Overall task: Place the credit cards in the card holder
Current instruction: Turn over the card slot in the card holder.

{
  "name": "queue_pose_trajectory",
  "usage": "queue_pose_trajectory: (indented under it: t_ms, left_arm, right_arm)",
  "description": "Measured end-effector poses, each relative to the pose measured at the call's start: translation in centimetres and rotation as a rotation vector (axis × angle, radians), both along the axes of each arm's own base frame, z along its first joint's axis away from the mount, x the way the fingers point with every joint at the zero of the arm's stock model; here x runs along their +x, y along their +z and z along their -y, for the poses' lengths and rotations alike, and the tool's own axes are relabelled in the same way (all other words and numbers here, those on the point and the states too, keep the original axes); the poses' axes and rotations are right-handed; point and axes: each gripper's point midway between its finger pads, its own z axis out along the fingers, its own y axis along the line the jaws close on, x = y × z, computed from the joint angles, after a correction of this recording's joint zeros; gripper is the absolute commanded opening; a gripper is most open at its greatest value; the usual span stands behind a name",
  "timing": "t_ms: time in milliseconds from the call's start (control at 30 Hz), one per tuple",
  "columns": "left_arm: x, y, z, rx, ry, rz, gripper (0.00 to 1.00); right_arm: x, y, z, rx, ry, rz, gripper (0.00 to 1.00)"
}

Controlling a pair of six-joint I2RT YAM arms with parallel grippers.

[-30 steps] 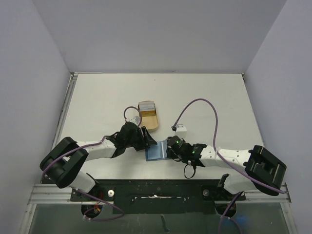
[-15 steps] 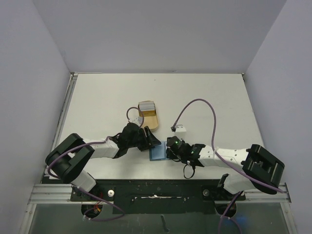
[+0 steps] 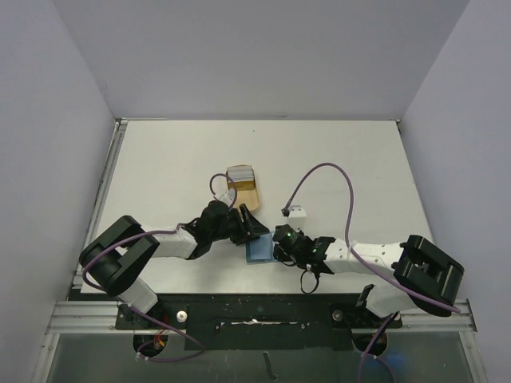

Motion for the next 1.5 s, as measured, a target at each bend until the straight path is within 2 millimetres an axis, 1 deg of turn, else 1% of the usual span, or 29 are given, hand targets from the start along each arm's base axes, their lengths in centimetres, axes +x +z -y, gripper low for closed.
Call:
queue_pose_trajectory:
  t_ms: [167,300,433,633,700,833,1133,1333,1500]
  left_arm:
    - [0.0,0.4,0.3,-0.022,0.0,0.005,0.51]
    - [-0.1,0.3,0.2,-0.017,0.0,0.001,0.51]
    - [-0.3,-0.1,-0.7,0.043,0.007,-0.002,0.51]
    - [0.2,0.8,-1.5,0.119,0.018,0.03,0.52]
    - [0.1,0.9,-1.8,0.136,0.022,0.033,0.52]
    - [-0.1,0.4,-2.1,0.157,0.023,0.02,0.52]
    - [0.0,0.2,-1.8,0.144,0.018,0.02,0.52]
    - [-0.3,-1.4,-1.8,0.166,0.011,-0.017,0.52]
    - [-0.4,-1.6,-1.7,0.17,0.009,-0.025,0.52]
  right_arm:
    - [-0.1,-0.3,0.2,0.001,-0.002,0.0,0.29]
    - [-0.1,-0.3,0.1,0.005,-0.003,0.003,0.29]
    - [0.0,-0.4,0.1,0.008,-0.005,0.007,0.28]
    - [0.0,-0.4,0.2,0.01,-0.006,0.01,0.28]
    - [0.0,-0.3,0.2,0.01,-0.006,0.01,0.28]
    - [0.0,-0.3,0.2,0.01,-0.006,0.01,0.28]
    - [0.0,-0.3,0.2,0.01,-0.006,0.01,0.28]
    - [0.0,-0.3,0.2,0.01,-0.006,0.01,0.29]
    - [0.0,-0.3,0.1,0.01,-0.006,0.01,0.29]
